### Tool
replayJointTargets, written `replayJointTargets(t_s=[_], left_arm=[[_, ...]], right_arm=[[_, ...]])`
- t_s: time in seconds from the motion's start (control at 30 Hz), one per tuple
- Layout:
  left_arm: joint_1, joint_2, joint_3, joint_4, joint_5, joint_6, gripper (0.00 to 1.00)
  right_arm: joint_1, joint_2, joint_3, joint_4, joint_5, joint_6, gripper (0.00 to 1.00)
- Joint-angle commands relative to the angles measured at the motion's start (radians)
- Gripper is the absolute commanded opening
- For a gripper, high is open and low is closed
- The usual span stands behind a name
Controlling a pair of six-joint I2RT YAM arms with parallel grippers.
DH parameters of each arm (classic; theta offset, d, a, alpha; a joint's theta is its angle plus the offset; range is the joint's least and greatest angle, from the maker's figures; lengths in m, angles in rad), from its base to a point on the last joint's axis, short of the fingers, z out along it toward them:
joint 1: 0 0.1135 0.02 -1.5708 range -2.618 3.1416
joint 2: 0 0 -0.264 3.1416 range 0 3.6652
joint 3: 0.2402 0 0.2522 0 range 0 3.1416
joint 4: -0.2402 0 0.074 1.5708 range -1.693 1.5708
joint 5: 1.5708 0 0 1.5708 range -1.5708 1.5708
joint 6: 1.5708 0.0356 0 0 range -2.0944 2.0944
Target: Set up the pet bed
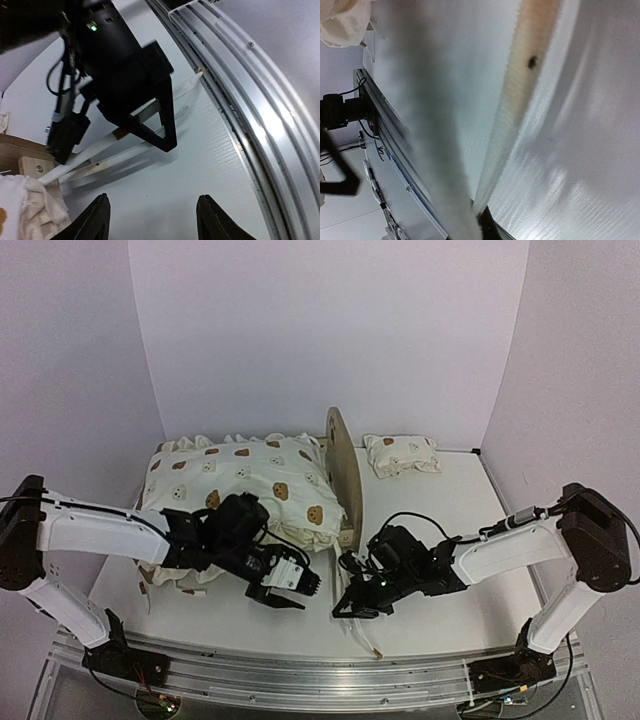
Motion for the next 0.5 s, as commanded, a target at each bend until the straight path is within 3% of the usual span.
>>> replayJointTargets(t_s=[0.0, 0.07, 0.17, 0.47], left_arm=[[-0.004, 0.055, -0.192, 0.780, -0.102, 0.116, 0.60], [-0.009, 0.115, -0.242, 0.955, -0.096, 0.176, 0.60], [-0.014, 0.197, -0.274, 1.081, -0.071, 0.235, 0.59], [-0.018, 0.348, -0.235, 1.096, -0.053, 0.292, 0.41]], right_arm=[[0.005, 0.004, 0.045, -0.030, -0.114, -0.008, 0.00], [0.006, 0.001, 0.047, -0.030, -0.116, -0.006, 0.00], [0.004, 0.002, 0.048, -0.030, -0.118, -0.006, 0.00], [-0.013, -0.022, 0.052, -0.030, -0.118, -0.009, 0.00]])
